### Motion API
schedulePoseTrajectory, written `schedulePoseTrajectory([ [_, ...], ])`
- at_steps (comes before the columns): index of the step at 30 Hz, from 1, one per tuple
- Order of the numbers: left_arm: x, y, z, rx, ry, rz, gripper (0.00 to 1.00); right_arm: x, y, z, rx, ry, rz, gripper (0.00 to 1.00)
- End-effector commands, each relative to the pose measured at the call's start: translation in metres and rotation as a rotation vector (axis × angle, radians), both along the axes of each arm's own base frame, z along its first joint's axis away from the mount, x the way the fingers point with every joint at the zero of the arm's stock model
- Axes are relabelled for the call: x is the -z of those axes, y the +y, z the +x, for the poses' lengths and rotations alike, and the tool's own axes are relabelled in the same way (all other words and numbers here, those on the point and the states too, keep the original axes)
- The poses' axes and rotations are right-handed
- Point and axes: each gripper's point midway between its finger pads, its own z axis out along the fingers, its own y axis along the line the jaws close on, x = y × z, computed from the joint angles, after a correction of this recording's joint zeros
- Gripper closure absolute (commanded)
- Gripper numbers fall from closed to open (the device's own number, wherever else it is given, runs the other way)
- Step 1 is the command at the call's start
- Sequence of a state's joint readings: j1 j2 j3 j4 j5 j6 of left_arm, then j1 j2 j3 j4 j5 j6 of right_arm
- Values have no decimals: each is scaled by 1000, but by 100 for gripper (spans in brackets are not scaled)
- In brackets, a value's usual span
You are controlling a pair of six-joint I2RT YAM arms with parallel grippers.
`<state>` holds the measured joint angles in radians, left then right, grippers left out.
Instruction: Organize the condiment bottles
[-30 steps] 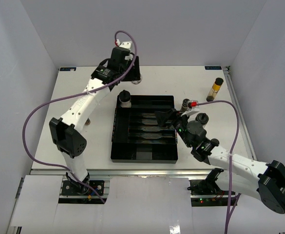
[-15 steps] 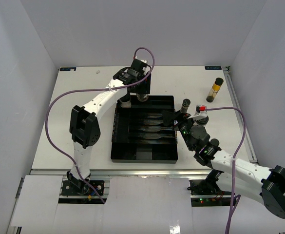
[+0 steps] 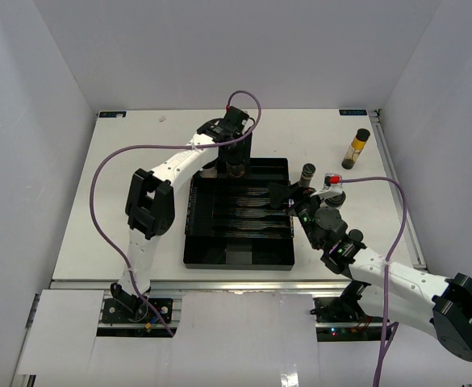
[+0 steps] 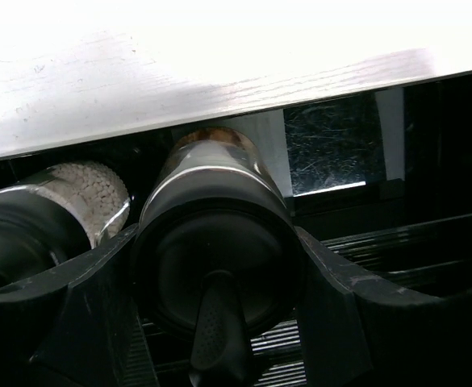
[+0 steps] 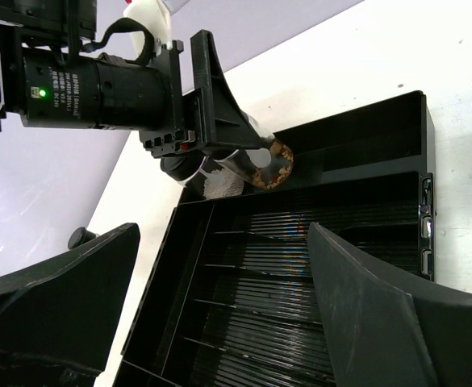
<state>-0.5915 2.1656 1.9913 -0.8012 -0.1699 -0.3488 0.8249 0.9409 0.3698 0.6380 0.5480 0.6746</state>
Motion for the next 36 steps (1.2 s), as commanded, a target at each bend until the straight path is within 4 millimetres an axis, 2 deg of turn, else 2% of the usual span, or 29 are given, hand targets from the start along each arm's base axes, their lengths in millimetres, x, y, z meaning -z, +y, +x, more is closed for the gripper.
schedulePoseTrajectory([
  [1,-28,-7,8,2,-73,-45,64,-26,-3,7,43,-48,58,9],
  [4,-26,-9,9,6,-67,-42,33,-27,-2,7,42,-48,55,9],
  [8,-26,-7,9,11,-64,-31,13,-26,-2,8,42,-46,51,10],
  [10,-29,-7,7,16,-69,-33,9,-27,-1,8,40,-48,49,10],
  [12,-37,-7,6,20,-73,-37,6,-28,-2,9,45,-46,41,10],
  [14,-54,-5,4,30,-87,-45,2,-31,-5,10,58,-26,9,10],
  [15,-64,-5,2,41,-94,-48,2,-35,-7,11,66,-15,-31,10],
  [16,-80,-5,3,47,-119,-55,2,-53,-8,13,73,-38,-71,10],
  [18,-93,1,0,41,-127,-39,2,-51,-17,14,93,-2,-206,10],
  [21,-128,11,-15,39,-175,-67,2,-55,-68,15,283,131,-474,10],
  [23,-142,20,-28,25,-192,-87,2,-53,-95,14,360,192,-544,10],
  [26,-153,37,-52,7,-199,-105,2,-39,-121,19,363,273,-570,10],
  [30,-162,65,-83,-38,-239,-118,2,-5,-164,33,384,446,-609,10],
  [34,-172,93,-114,-73,-285,-127,2,21,-185,40,373,530,-600,10],
  [36,-176,110,-130,-107,-310,-139,2,38,-188,41,354,568,-600,10],
])
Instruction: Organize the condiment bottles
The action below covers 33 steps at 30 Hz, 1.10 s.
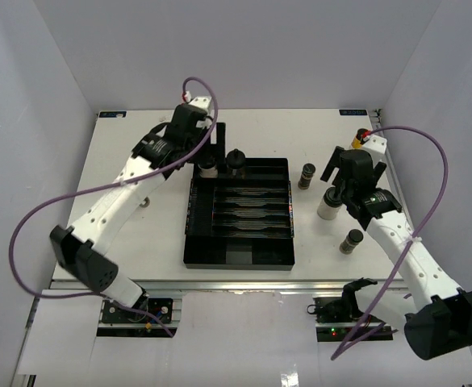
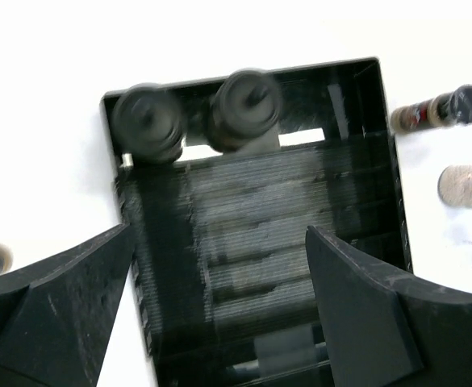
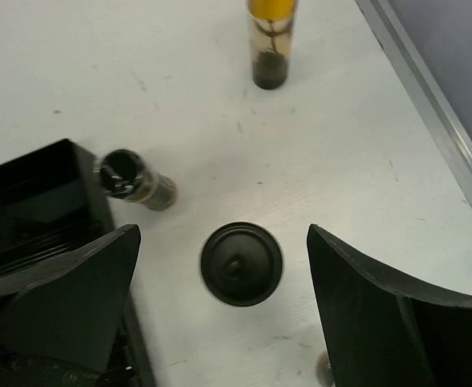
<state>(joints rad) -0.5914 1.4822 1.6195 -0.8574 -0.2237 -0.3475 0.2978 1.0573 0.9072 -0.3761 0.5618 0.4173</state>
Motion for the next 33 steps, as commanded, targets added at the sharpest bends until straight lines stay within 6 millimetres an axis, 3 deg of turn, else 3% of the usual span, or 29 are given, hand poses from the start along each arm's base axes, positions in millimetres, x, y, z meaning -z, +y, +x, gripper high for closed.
schedulePoseTrajectory([
  [1,-19,33,-29,-88,-84,-44,2,35,-3,-6,-66,122,16,10],
  [5,-30,61,-53,-158,-150,-82,2,58,-2,-1,-82,176,22,10],
  [11,-22,80,-71,-205,-194,-118,2,82,2,2,-116,229,25,10],
  [20,-16,91,-83,-223,-196,-119,2,101,-3,-3,-104,300,-2,9],
  [23,-12,94,-85,-233,-194,-115,2,103,-5,-4,-102,304,-10,1],
  [29,-7,97,-87,-244,-191,-110,2,95,-8,0,-97,273,-33,32],
  [33,-7,99,-90,-245,-198,-117,2,81,-4,4,-129,229,-24,61],
])
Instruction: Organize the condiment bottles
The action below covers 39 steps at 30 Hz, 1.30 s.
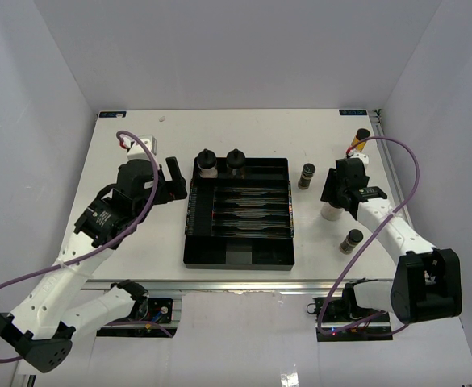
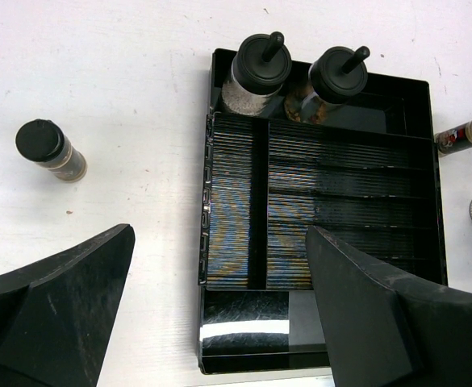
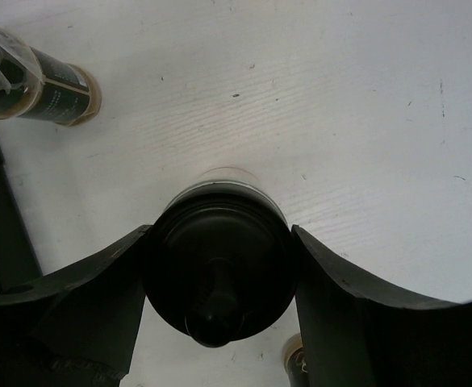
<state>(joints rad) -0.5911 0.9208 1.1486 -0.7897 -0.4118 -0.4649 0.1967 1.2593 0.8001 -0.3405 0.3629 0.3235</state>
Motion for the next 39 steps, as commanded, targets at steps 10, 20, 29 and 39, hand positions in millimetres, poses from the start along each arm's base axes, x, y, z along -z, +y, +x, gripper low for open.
schedulePoseTrajectory([
  [10,10,6,-4,-19,-6,-3,2,-102,27,21,-153,-160,-33,92],
  [20,15,8,-2,-35,5,13,2,-199,105,52,-360,-359,97,92],
  [29,4,13,-2,-50,-9,27,2,-168,173,105,-539,-371,140,92],
  [39,9,14,3,-75,7,44,2,-118,224,138,-627,-321,113,92],
])
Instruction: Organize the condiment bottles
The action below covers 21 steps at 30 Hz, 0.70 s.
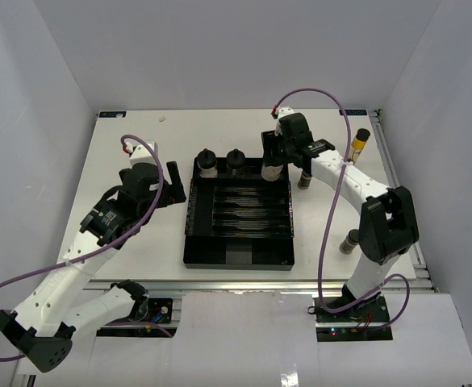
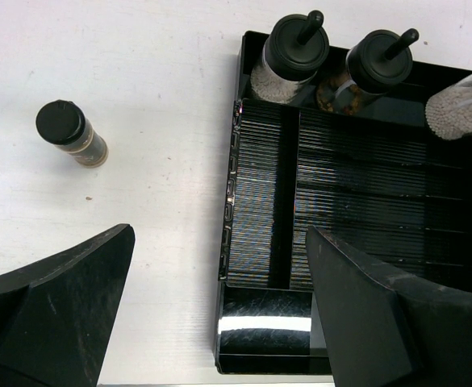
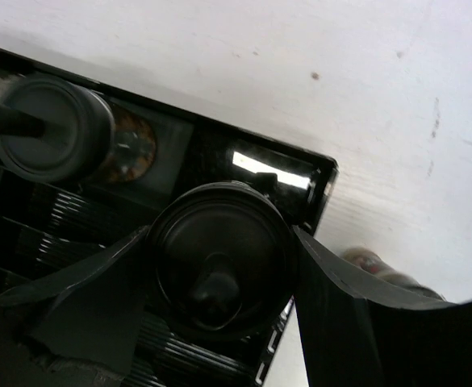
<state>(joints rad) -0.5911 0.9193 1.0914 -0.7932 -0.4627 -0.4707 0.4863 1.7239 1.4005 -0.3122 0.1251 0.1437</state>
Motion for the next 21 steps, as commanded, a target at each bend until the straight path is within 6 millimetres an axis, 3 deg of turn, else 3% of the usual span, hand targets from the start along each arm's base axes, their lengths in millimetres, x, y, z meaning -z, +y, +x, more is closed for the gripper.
schedulePoseTrajectory([
  [1,-12,4,4,-30,-26,-4,2,-52,30,33,-42,-190,91,92],
  [12,10,-5,11,-32,38,-4,2,-26,48,40,-59,-201,88,90],
  [19,15,-8,11,-28,54,-12,2,-2,49,39,-58,-167,60,69],
  [21,15,-10,10,-20,56,-18,2,3,49,38,-56,-159,52,52],
])
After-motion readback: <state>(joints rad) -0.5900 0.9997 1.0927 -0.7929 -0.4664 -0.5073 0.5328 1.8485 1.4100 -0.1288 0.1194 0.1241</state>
